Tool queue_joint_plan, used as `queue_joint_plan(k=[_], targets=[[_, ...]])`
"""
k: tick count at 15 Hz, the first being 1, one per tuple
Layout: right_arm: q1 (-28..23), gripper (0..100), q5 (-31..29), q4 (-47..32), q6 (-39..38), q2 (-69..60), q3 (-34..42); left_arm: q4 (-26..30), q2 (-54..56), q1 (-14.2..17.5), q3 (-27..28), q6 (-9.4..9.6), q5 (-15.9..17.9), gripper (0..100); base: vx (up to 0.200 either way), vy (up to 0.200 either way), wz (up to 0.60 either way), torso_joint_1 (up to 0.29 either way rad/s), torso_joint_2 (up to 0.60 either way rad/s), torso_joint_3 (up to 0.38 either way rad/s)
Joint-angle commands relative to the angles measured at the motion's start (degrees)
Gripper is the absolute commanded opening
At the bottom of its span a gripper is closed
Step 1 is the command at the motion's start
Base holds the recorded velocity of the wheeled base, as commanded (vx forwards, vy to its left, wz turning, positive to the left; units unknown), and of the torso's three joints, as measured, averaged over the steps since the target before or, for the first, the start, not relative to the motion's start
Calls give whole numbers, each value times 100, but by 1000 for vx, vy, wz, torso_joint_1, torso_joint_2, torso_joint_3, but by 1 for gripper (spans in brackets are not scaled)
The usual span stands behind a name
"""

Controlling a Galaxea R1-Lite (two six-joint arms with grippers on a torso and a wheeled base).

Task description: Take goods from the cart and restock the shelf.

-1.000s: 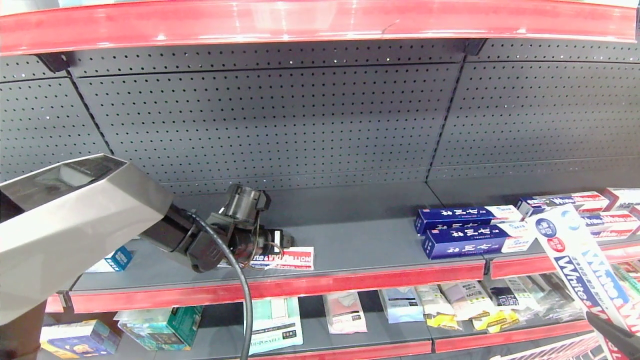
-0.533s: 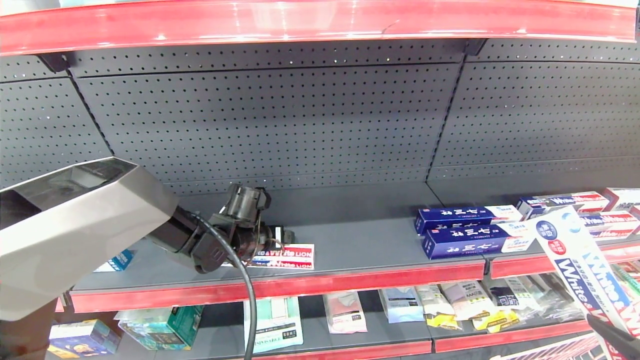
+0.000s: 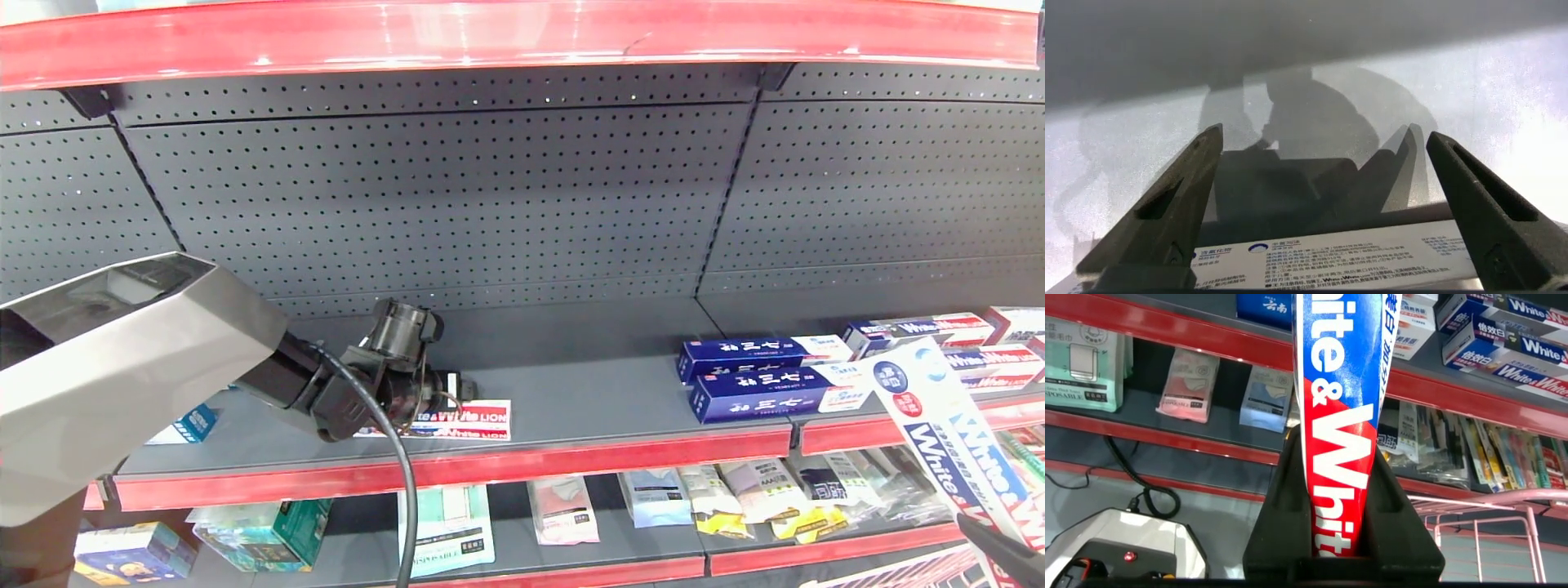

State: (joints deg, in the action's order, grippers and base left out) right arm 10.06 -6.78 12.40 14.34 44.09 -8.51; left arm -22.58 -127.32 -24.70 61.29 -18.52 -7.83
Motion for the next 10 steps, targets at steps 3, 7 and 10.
queue_joint_plan(k=[3,7,10], targets=[[5,0,1,8,8,3,7,175,-3,0,84,-117,-96,100,0,0,0,0,0,0],[5,0,1,-1,8,12,7,192,-3,-9,76,-152,-96,100,0,0,0,0,0,0],[5,0,1,-1,8,12,7,236,-3,-9,49,-152,-96,100,0,0,0,0,0,0]])
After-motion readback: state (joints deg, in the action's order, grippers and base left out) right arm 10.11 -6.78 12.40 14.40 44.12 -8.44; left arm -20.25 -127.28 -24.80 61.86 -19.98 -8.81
